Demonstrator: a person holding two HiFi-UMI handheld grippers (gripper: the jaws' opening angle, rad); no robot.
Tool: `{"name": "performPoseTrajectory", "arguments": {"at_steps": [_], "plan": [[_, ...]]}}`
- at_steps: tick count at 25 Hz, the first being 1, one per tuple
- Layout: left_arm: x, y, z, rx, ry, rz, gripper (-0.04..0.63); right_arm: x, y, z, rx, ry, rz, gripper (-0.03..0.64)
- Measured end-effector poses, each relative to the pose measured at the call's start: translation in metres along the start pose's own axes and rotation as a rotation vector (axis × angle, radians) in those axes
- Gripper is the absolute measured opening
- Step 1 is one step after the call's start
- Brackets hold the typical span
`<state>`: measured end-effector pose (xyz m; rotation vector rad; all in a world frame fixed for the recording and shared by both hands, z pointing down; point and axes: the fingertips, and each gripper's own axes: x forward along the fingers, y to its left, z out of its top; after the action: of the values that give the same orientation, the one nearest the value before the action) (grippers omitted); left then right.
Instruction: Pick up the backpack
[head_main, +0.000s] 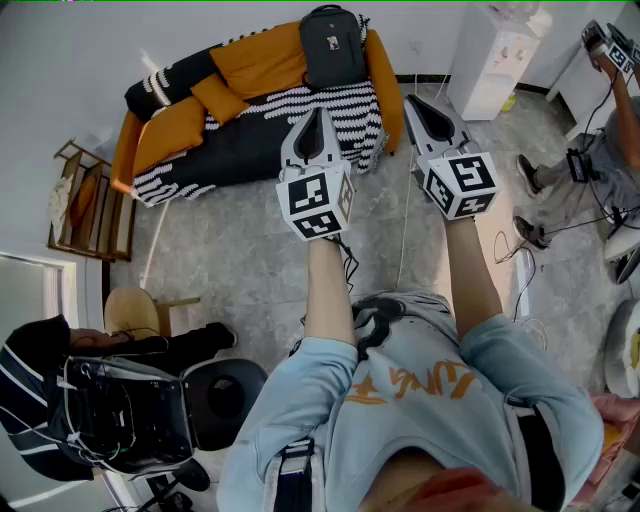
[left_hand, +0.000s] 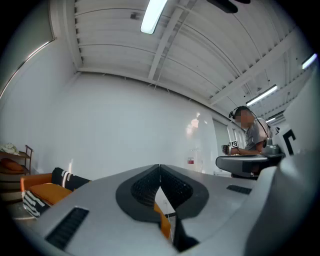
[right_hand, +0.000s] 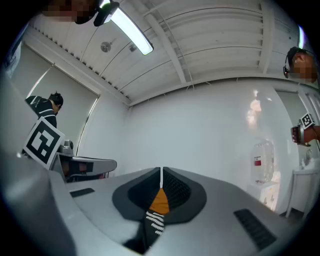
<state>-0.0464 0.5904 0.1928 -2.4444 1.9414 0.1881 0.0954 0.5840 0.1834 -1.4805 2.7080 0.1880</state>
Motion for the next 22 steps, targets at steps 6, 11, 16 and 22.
{"name": "performPoseTrajectory", "arguments": {"at_steps": [6,11,16,22], "plan": [[0.0,0.003,-0.003,0.006,0.004,-0.017,0.021,0.003,0.007,-0.001,-0.006,-0.003,0.012,0.035],[0.006,0.013,-0.003,0.007,0.01,-0.027,0.021,0.017,0.008,0.001,0.022,-0.013,0.007,0.035],[0.016,0.022,-0.005,-0.002,0.026,-0.028,0.021,0.031,0.004,-0.002,0.031,0.009,0.01,0.035],[0.02,0.025,-0.014,-0.017,0.042,-0.044,0.021,0.038,0.007,-0.01,0.032,0.03,0.011,0.035]]}}
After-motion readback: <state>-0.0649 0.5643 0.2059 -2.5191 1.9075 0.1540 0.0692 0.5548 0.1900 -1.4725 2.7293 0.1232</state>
